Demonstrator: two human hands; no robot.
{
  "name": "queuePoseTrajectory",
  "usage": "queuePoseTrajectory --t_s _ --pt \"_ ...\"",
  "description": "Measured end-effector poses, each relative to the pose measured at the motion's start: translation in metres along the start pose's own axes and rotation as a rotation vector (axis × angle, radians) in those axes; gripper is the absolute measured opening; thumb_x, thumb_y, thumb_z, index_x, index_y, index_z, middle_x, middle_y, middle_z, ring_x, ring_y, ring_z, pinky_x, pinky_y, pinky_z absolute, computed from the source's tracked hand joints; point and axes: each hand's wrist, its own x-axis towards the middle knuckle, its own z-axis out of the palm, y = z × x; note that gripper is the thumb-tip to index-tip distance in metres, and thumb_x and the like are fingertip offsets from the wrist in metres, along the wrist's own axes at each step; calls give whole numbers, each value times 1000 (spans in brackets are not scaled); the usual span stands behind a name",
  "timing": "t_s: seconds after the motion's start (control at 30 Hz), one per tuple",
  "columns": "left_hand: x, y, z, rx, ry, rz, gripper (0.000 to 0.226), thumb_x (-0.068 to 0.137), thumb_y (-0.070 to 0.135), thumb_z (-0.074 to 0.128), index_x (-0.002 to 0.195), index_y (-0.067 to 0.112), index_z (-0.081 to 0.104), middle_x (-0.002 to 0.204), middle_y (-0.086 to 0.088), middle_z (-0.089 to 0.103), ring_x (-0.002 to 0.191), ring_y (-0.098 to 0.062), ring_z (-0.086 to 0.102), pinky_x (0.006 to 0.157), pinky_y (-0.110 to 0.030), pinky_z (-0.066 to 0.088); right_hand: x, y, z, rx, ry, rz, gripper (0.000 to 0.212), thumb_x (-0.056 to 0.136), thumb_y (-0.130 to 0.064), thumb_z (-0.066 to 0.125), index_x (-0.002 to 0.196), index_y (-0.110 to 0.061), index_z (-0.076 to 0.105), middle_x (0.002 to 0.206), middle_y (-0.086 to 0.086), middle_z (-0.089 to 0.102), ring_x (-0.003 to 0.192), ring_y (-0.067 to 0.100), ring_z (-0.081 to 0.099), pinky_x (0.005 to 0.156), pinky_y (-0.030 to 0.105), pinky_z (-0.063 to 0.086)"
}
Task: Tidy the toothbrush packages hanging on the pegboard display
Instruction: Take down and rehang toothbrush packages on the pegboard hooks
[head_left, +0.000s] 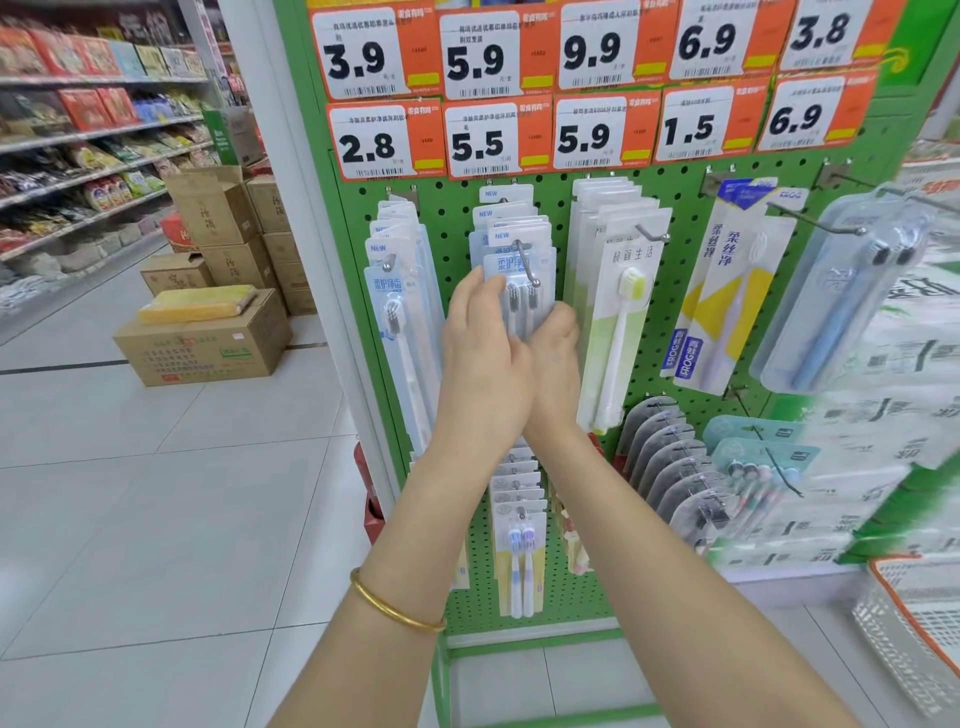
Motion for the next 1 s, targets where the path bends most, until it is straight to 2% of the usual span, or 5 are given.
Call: queuePoseTrajectory --t_s 0.33,0.5,0.63,0.83,1.0 --pt "2 9 0 33 34 46 57 92 -9 31 146 9 28 156 -1 17 143 -6 13 101 1 1 -37 10 -37 -73 -147 -127 75 93 -17 56 149 0 8 148 18 29 137 29 29 108 32 30" --pt "6 16 -2 51 55 102 61 88 -14 27 145 7 31 155 -4 22 143 -10 16 108 -7 4 -42 5 -74 -146 -136 -263 46 94 -2 41 140 -6 37 132 12 49 119 28 46 87 33 37" --pt "12 17 -7 77 66 116 61 87 -16 28 143 7 36 153 -5 27 142 -12 21 108 -9 8 -23 -21 -103 -13 8 -373 41 90 6 42 125 -9 58 121 10 62 105 24 60 88 28 41" --pt "30 22 -19 226 -26 169 61 84 -15 28 141 4 39 151 -7 31 140 -18 24 105 -13 10 55 -71 -102 -246 -44 -515 45 88 9 46 124 -12 62 125 8 61 119 25 52 99 31 39" --pt "40 29 -28 355 -132 171 62 81 -16 30 138 6 42 152 -3 27 137 -18 22 106 -29 24 114 -103 -81 -530 -207 -448 42 90 6 41 121 -12 63 122 9 63 114 29 55 86 34 48"
